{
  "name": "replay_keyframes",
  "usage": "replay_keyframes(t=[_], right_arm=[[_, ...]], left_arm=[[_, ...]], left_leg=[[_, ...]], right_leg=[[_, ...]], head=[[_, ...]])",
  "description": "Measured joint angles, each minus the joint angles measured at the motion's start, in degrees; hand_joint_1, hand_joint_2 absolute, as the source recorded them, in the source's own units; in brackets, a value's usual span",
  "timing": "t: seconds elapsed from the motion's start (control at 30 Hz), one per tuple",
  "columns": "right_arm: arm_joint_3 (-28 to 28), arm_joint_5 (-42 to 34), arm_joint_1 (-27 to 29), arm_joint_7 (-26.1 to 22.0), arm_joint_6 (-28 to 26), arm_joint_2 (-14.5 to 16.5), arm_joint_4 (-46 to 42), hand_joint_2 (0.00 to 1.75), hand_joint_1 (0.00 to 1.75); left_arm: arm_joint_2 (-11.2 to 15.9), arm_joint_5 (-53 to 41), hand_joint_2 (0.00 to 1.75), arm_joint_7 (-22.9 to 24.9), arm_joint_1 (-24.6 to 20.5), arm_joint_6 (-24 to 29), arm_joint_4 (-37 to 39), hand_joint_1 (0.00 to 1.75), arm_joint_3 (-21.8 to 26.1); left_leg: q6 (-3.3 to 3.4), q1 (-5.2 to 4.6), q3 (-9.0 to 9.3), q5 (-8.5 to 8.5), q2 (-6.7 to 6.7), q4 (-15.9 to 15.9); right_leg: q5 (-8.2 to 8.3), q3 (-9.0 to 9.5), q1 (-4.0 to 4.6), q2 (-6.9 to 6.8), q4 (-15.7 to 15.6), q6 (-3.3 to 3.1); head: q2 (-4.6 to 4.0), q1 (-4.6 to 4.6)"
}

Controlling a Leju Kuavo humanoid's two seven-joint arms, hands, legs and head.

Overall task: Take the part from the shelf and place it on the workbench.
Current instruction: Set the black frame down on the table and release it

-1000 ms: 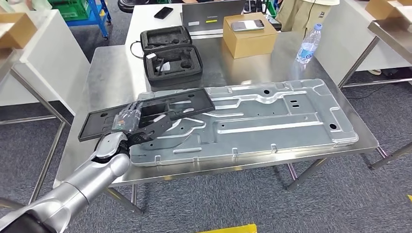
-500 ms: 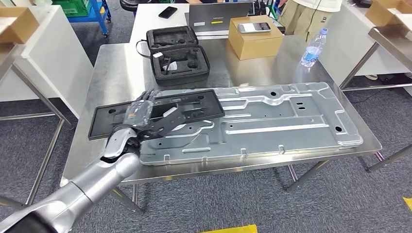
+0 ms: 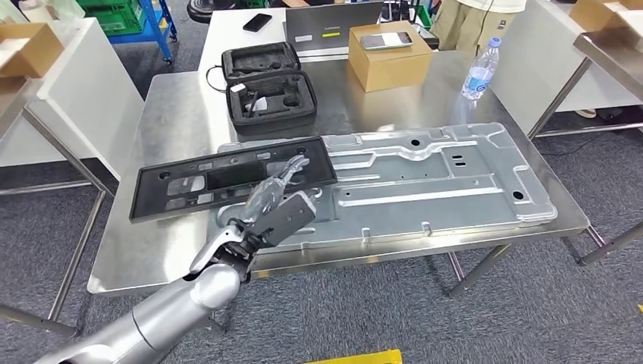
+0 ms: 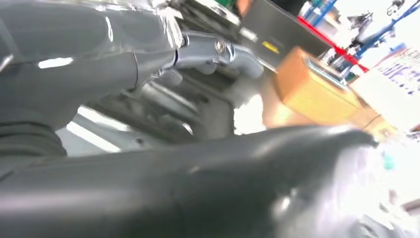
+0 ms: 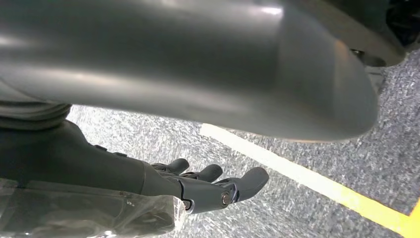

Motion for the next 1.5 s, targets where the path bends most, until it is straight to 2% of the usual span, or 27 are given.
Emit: replay_keyframes(t=[0.07,0.1,0.13,0.17,0.27,0.3,0.4,0.43,0.5,0.57,0.6,0.63,0.67,0.7,0.77,0.83,0.9,0.97,1.03,1.1,1.13,1.17,1.2,1.27,1.33,1.43,1.5], right_arm=[[-0.15,-0.20,0.06,0.01,0.00,-0.03,0.00,0.00,0.00],[-0.21,-0.31,0.11,0.00,0.00,-0.04,0.00,0.00,0.00],[-0.28,-0.42,0.18,-0.01,-0.01,-0.05,0.00,0.00,0.00],[-0.36,-0.51,0.25,-0.01,-0.03,-0.06,0.00,0.00,0.00],[-0.45,-0.66,0.30,-0.05,-0.17,-0.08,0.00,0.00,0.00],[-0.47,-0.75,0.29,-0.07,-0.19,-0.08,0.00,0.00,0.00],[-0.51,-1.05,0.33,-0.03,-0.20,-0.13,0.00,0.00,0.00],[-0.52,-1.10,0.36,-0.01,-0.20,-0.18,0.00,0.00,0.00],[-0.54,-1.15,0.40,0.04,-0.19,-0.28,0.00,0.00,0.00],[-0.58,-1.24,0.48,0.10,-0.17,-0.34,0.00,0.00,0.00],[-0.63,-1.28,0.53,0.14,-0.16,-0.36,0.00,0.00,0.00],[-0.72,-1.30,0.60,0.18,-0.15,-0.38,0.00,0.00,0.00],[-0.84,-1.30,0.66,0.22,-0.14,-0.42,0.00,0.00,0.00],[-0.97,-1.30,0.68,0.23,-0.13,-0.46,0.00,0.00,0.00],[-1.24,-1.30,0.60,0.25,-0.13,-0.55,0.00,0.00,0.00],[-1.42,-1.29,0.44,0.25,-0.14,-0.57,0.00,0.00,0.00],[-1.50,-1.30,0.52,0.25,-0.15,-0.57,0.00,0.00,0.00],[-1.56,-1.32,0.65,0.23,-0.15,-0.56,0.00,0.00,0.00],[-1.65,-1.32,0.58,0.16,-0.15,-0.57,0.00,0.00,0.00],[-1.71,-1.40,0.55,0.08,-0.15,-0.58,0.00,0.00,0.00],[-1.72,-1.48,0.58,0.06,-0.15,-0.58,0.00,0.00,0.00],[-1.74,-1.56,0.63,0.05,-0.15,-0.58,0.00,0.00,0.00],[-1.77,-1.63,0.68,0.05,-0.15,-0.58,0.00,0.00,0.00],[-1.83,-1.67,0.69,0.05,-0.15,-0.55,0.00,0.00,0.00],[-1.86,-1.67,0.61,0.05,-0.15,-0.52,0.00,0.00,0.00],[-1.87,-1.67,0.57,0.12,-0.15,-0.52,0.00,0.00,0.00],[-1.87,-1.66,0.58,0.27,-0.15,-0.52,0.00,0.00,0.00]], left_arm=[[0.01,1.06,0.00,-0.62,0.74,0.08,-1.46,0.00,-0.35],[0.01,1.64,0.00,-0.91,1.22,0.05,-2.04,0.00,-0.51],[0.01,2.35,0.00,-1.26,1.71,-0.09,-2.58,0.00,-0.65],[0.01,3.36,0.00,-1.68,2.11,-0.37,-3.10,0.00,-0.77],[-0.03,7.44,0.00,-3.62,2.56,-1.86,-4.90,0.00,-1.11],[-0.05,8.52,0.00,-4.24,2.69,-2.33,-5.52,0.00,-1.24],[-0.08,9.92,0.00,-5.22,3.61,-3.02,-7.04,0.00,-1.71],[-0.08,9.94,0.00,-5.36,3.87,-3.11,-7.49,0.00,-1.90],[-0.09,9.85,0.00,-5.51,4.13,-3.27,-8.41,0.00,-2.23],[-0.09,9.81,0.00,-5.62,4.67,-3.33,-9.22,0.00,-2.44],[-0.08,9.80,0.00,-5.68,5.09,-3.34,-9.49,0.00,-2.54],[-0.08,9.78,0.00,-5.77,5.50,-3.35,-9.69,0.00,-2.72],[-0.07,9.72,0.00,-5.87,5.82,-3.35,-9.91,0.00,-2.94],[-0.06,9.66,0.00,-5.97,5.98,-3.35,-10.18,0.00,-3.14],[-0.04,9.56,0.00,-6.16,6.07,-3.34,-10.89,0.00,-3.49],[-0.04,9.54,0.00,-6.28,6.19,-3.32,-11.42,0.00,-3.65],[-0.03,9.43,0.00,-6.32,6.54,-3.24,-11.65,0.00,-3.80],[-0.01,8.93,0.00,-6.34,6.85,-2.93,-11.76,0.00,-3.93],[0.05,8.18,0.00,-6.34,7.06,-2.56,-11.79,0.00,-3.96],[0.11,7.67,0.00,-6.33,7.64,-2.43,-11.80,0.00,-4.01],[0.16,7.55,0.00,-6.33,8.15,-2.46,-11.79,0.00,-4.04],[0.22,7.50,0.00,-6.33,8.73,-2.53,-11.75,0.00,-4.08],[0.28,7.49,0.00,-6.36,9.24,-2.64,-11.70,0.00,-4.14],[0.35,7.48,0.00,-6.48,9.82,-2.85,-11.58,0.00,-4.33],[0.36,7.48,0.00,-6.72,10.07,-2.98,-11.49,0.00,-4.52],[0.39,7.50,0.00,-7.09,11.39,-3.27,-11.10,0.00,-4.60],[0.39,7.35,0.00,-7.42,12.56,-3.44,-10.41,0.00,-4.70]], left_leg=[[-0.32,0.00,-2.91,-4.42,0.03,8.09],[-0.37,-0.03,-3.71,-5.51,0.03,10.82],[-0.35,-0.04,-3.54,-5.61,0.03,11.61],[-0.24,-0.05,-2.08,-4.63,0.03,9.74],[0.57,-0.31,5.42,-0.50,0.10,-2.93],[0.87,-0.45,6.74,0.12,0.12,-5.47],[1.76,-0.77,7.01,0.96,0.11,-6.75],[2.09,-0.72,6.89,1.32,0.14,-6.85],[2.66,-0.39,6.45,2.00,0.22,-7.02],[2.87,-0.33,5.91,2.38,0.27,-6.98],[2.88,-0.33,5.70,2.52,0.29,-6.96],[2.82,-0.33,5.53,2.63,0.28,-6.95],[2.75,-0.31,5.42,2.72,0.25,-6.94],[2.66,-0.29,5.39,2.78,0.20,-6.93],[2.36,-0.39,5.34,2.86,0.12,-6.87],[1.85,-0.64,4.99,3.05,0.11,-6.80],[1.28,-0.74,4.61,3.21,0.11,-6.76],[0.76,-0.57,3.97,2.21,0.12,-5.51],[0.31,-0.35,1.46,-1.11,0.15,0.13],[0.10,-0.30,-2.43,-4.81,0.15,8.80],[0.09,-0.31,-3.61,-5.46,0.15,11.46],[0.15,-0.31,-3.65,-4.98,0.15,11.77],[0.25,-0.31,-2.42,-3.47,0.16,9.44],[0.67,-0.37,2.18,0.30,0.18,0.41],[1.10,-0.59,4.96,2.22,0.15,-5.75],[1.66,-0.91,4.92,2.61,0.07,-6.56],[2.25,-0.60,4.78,3.01,0.15,-6.72]], right_leg=[[0.42,-0.60,0.08,-0.06,0.02,-0.35],[0.63,-0.89,0.13,-0.08,0.03,-0.39],[0.85,-1.17,0.17,-0.09,0.04,-0.38],[1.07,-1.40,0.21,-0.08,0.05,-0.31],[1.65,-1.86,0.47,-0.07,0.14,0.22],[1.85,-1.95,0.56,-0.08,0.16,0.48],[2.42,-2.15,0.44,-0.08,0.04,1.38],[2.05,-2.38,0.33,-0.06,0.44,1.69],[-1.01,-4.08,0.12,-0.02,4.50,2.33],[-5.62,-7.13,-0.10,-0.03,12.63,2.96],[-7.11,-8.38,-0.18,-0.04,16.19,3.16],[-7.40,-8.59,-0.23,-0.04,17.65,3.28],[-6.64,-7.67,-0.29,-0.04,16.82,3.32],[-5.03,-5.62,-0.35,-0.04,13.64,3.29],[-2.03,-0.51,-0.32,-0.01,4.68,3.07],[-1.25,1.75,-0.08,0.05,-0.03,2.55],[-1.19,1.54,-0.02,0.04,-0.34,1.88],[-0.87,1.39,-0.20,-0.05,-0.52,1.14],[-0.61,1.23,-0.27,-0.14,-0.64,0.47],[-0.48,0.97,-0.17,-0.16,-0.63,0.11],[-0.42,0.88,-0.13,-0.16,-0.62,0.04],[-0.37,0.84,-0.10,-0.15,-0.61,0.01],[-0.33,0.84,-0.09,-0.12,-0.59,0.01],[-0.27,0.84,-0.03,-0.08,-0.49,0.14],[-0.18,0.60,0.20,-0.07,-0.31,0.55],[0.11,0.35,0.16,-0.05,-0.32,1.29],[-1.06,-0.23,0.05,-0.01,0.92,1.75]], head=[[-0.01,-0.10],[-0.01,-0.11],[-0.01,-0.12],[-0.01,-0.13],[-0.01,-0.12],[-0.01,-0.09],[-0.01,-0.04],[-0.01,-0.01],[-0.01,0.15],[-0.01,0.27],[-0.01,0.27],[-0.01,0.27],[0.00,0.28],[-0.01,0.28],[-0.01,0.29],[0.00,0.27],[0.01,0.23],[-0.01,0.16],[-0.01,0.04],[-0.01,-0.05],[-0.01,-0.07],[-0.01,-0.08],[-0.01,-0.08],[-0.01,-0.09],[-0.01,-0.08],[-0.01,-0.06],[-0.01,0.03]])
